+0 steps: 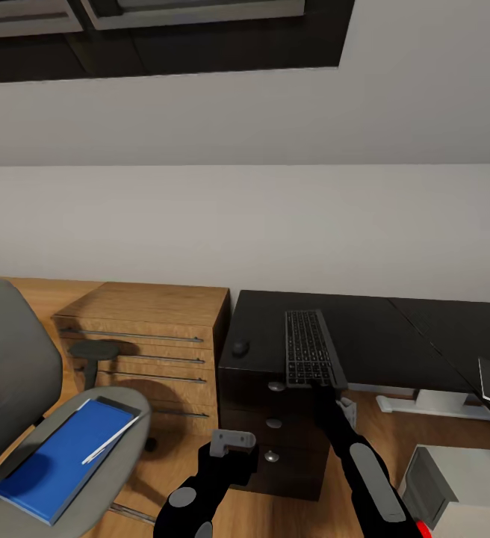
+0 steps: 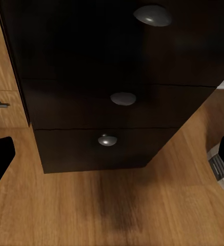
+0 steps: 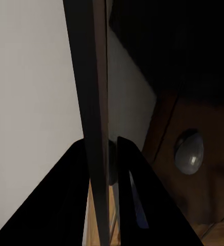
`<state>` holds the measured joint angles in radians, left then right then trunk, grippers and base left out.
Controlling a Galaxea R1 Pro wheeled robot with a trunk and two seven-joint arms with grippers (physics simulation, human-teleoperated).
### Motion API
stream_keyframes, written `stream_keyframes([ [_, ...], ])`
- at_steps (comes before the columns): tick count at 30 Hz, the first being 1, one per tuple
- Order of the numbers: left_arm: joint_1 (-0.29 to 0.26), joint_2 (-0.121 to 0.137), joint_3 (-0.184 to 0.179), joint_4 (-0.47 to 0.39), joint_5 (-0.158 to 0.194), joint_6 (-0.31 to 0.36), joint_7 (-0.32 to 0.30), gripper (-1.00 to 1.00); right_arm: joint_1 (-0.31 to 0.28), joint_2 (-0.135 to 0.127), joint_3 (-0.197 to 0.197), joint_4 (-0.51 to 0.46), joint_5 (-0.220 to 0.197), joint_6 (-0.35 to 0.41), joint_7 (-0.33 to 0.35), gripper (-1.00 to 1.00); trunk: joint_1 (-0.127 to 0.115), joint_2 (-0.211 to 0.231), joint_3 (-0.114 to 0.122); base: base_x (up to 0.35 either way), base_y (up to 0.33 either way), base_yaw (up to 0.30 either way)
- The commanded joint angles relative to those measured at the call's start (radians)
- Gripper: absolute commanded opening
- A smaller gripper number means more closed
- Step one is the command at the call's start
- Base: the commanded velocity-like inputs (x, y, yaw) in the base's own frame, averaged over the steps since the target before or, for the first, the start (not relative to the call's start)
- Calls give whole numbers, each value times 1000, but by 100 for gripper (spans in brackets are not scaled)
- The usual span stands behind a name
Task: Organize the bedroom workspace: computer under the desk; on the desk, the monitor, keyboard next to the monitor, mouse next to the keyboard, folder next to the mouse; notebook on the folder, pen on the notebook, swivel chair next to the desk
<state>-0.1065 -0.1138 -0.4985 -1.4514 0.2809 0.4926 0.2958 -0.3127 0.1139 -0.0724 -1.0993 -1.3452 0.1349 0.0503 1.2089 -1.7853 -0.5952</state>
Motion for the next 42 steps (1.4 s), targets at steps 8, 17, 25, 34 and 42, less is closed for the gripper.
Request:
stream_keyframes([
  [8, -1, 0, -2, -1, 11, 3, 9, 100, 0, 1, -2, 19, -5, 6, -63, -100, 0, 0, -1, 55, 0, 0],
  [17, -1, 0, -2, -1, 11, 3, 9, 100, 0, 1, 0, 21, -5, 7, -65, -100, 0, 0, -1, 19, 0, 0],
  [25, -1, 0, -2, -1, 11, 3, 9, 100, 0, 1, 0, 21, -5, 8, -72, 100, 0, 0, -1, 0, 0, 0],
  [34, -1, 0, -2, -1, 11, 3, 9, 100, 0, 1, 1, 21, -6, 8, -111, 100, 0, 0, -1, 0, 0, 0],
  [42, -1, 0, -2, -1, 11, 3, 9, 100, 0, 1, 1, 21, -6, 8, -113, 100, 0, 0, -1, 0, 0, 0],
])
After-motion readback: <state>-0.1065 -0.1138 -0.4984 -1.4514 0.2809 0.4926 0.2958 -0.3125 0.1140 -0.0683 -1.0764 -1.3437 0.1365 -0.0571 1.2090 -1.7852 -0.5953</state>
